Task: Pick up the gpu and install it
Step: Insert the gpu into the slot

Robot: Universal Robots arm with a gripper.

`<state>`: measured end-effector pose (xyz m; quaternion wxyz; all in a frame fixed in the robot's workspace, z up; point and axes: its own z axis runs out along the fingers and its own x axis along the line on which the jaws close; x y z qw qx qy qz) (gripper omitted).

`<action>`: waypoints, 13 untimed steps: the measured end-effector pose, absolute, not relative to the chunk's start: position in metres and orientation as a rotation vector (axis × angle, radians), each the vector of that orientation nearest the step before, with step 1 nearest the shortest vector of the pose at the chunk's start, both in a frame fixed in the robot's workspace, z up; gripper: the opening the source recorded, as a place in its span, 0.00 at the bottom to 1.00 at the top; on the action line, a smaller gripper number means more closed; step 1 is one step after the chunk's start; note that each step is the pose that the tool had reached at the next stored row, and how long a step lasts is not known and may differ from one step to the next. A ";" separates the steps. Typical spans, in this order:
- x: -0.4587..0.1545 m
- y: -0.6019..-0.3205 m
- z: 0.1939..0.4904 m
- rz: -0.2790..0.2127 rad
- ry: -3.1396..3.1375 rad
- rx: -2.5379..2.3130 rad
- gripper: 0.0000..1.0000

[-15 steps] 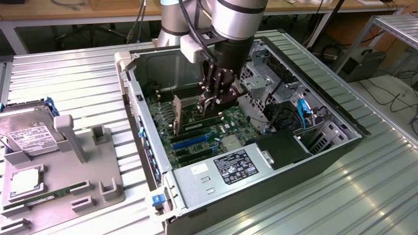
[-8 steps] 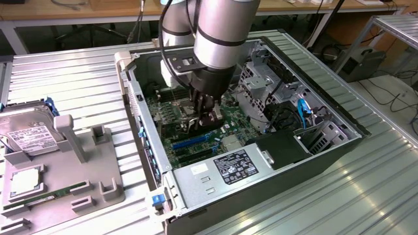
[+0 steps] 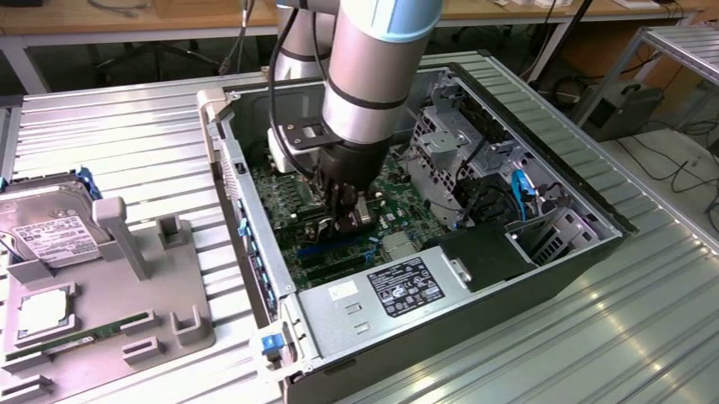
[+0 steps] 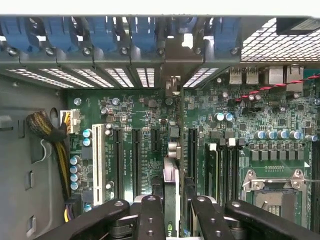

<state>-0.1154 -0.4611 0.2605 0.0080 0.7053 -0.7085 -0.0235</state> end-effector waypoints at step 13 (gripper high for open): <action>-0.116 -0.461 0.255 -0.088 -2.206 2.196 0.26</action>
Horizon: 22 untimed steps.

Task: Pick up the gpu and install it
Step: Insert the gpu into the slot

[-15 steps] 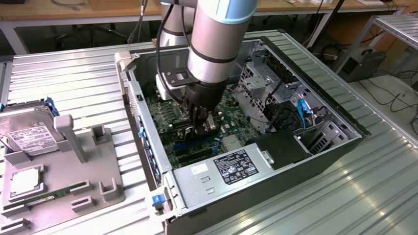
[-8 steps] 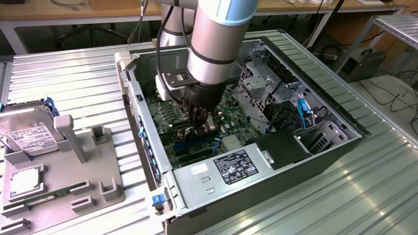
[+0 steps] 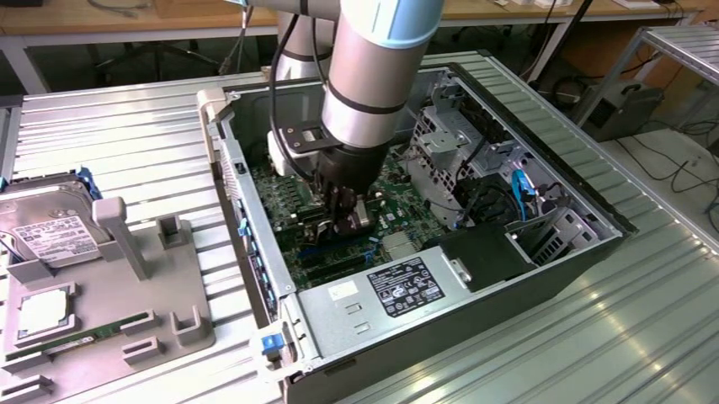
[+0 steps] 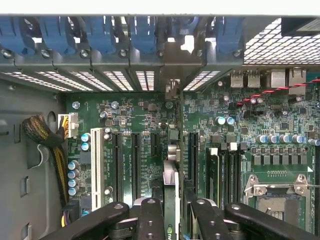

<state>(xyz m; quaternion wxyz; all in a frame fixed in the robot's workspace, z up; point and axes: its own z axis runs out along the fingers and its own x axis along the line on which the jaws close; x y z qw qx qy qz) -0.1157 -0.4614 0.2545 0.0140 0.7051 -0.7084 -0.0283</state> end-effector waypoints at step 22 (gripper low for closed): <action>-0.117 -0.461 0.289 -0.087 -2.207 2.195 0.26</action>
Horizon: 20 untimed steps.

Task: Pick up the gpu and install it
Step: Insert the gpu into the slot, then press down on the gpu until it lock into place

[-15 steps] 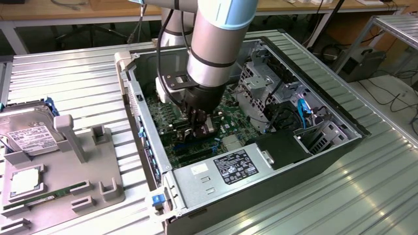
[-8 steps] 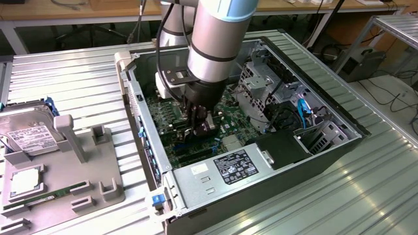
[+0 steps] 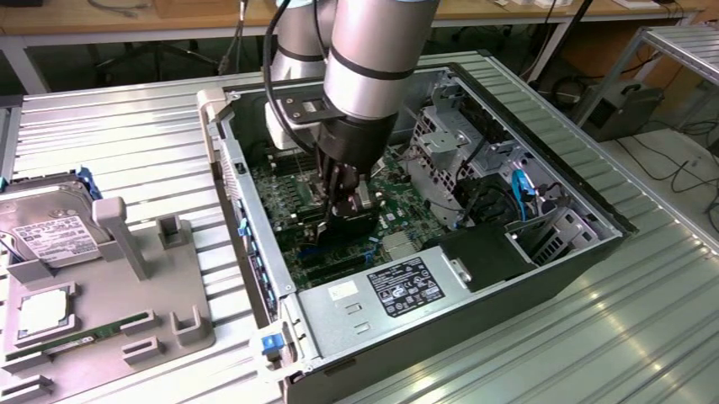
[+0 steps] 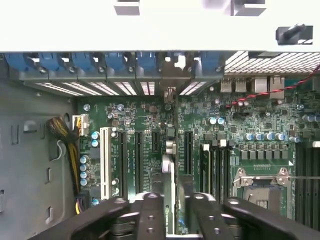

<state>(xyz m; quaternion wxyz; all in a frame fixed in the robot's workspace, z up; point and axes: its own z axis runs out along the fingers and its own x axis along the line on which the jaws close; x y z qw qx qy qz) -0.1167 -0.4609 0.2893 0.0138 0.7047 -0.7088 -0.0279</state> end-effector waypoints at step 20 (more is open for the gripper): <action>-0.117 -0.461 0.290 -0.087 -2.208 2.195 0.11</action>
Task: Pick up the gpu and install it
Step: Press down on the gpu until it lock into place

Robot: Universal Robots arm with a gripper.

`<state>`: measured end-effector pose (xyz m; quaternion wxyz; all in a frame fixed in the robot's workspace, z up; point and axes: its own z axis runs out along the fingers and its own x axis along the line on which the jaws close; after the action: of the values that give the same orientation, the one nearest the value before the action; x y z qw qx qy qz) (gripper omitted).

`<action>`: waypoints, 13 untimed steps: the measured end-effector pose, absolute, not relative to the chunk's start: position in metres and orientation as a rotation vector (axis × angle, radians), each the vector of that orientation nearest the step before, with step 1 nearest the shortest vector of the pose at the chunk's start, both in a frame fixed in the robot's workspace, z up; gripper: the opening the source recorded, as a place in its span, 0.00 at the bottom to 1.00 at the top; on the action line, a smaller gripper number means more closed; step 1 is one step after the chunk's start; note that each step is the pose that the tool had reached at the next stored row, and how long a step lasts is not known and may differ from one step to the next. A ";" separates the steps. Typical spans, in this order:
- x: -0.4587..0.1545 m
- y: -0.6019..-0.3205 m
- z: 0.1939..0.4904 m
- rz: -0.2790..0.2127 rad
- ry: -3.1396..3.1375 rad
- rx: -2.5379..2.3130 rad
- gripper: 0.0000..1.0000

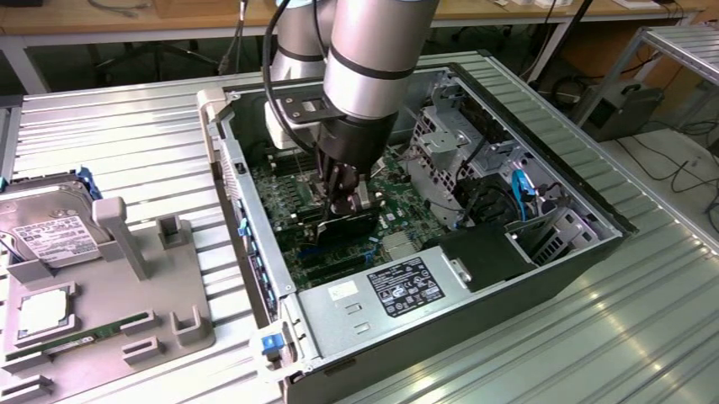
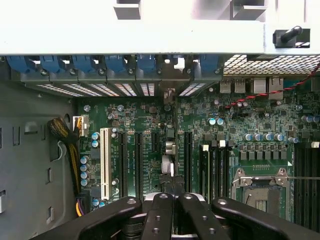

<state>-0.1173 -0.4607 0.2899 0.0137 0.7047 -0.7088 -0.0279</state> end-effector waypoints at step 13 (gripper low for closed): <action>-0.123 -0.453 0.273 -0.075 -2.212 2.200 0.11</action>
<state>-0.1231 -0.4535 0.2729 0.0106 0.7049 -0.7088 -0.0242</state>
